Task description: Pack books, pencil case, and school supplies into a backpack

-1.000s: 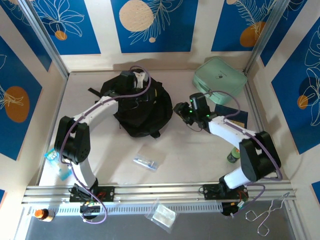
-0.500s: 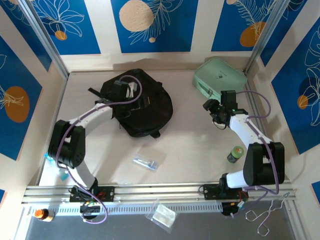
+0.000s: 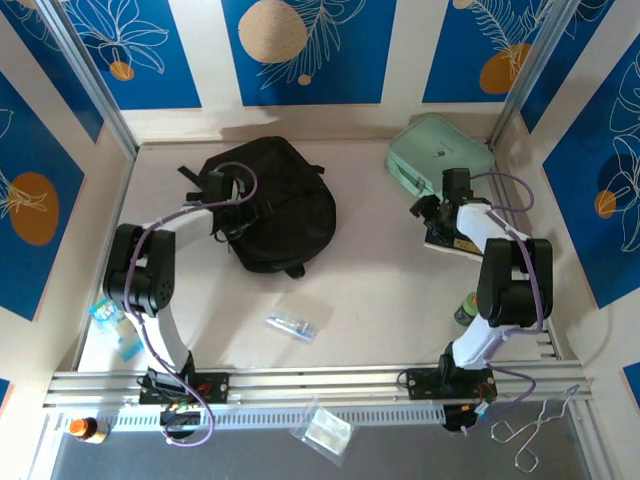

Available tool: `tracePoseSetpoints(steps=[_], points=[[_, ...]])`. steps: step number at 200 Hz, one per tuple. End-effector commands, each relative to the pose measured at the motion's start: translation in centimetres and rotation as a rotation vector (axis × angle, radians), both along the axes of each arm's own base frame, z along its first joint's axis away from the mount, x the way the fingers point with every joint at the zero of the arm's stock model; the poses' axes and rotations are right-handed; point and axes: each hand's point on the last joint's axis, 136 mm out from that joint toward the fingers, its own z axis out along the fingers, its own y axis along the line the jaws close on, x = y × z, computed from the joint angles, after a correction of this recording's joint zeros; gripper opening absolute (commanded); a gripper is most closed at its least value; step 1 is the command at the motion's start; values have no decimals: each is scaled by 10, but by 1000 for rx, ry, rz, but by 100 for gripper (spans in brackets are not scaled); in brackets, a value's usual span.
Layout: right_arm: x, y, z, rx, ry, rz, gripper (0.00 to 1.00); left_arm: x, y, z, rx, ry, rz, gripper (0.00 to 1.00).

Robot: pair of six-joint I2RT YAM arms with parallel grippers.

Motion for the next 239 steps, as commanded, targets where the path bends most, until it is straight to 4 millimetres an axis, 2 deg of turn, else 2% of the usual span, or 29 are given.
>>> tracePoseSetpoints(steps=[1, 32, 68, 90, 117, 153, 192, 239], points=[[6, -4, -10, -15, 26, -10, 67, 2, 9, 10, 22, -6, 5, 66], [8, -10, -21, 2, 17, -71, 67, -2, 3, 36, -19, -50, -22, 69], [3, -9, -37, 61, 40, -102, 67, -11, 7, 49, -11, -59, -11, 73], [-13, -1, -51, 97, 109, -103, 66, -13, 6, 57, -13, -74, -16, 79], [-37, 5, -62, 139, 167, -138, 66, -12, 3, 66, -32, -93, -25, 81], [-61, 20, -55, 159, 213, -147, 65, -7, -8, 83, -47, -130, -48, 83], [-87, 52, -52, 188, 235, -112, 65, -3, -27, 96, -58, -164, -91, 85], [-122, 112, -44, 195, 243, 12, 65, -2, -63, 99, -66, -169, -182, 86]])
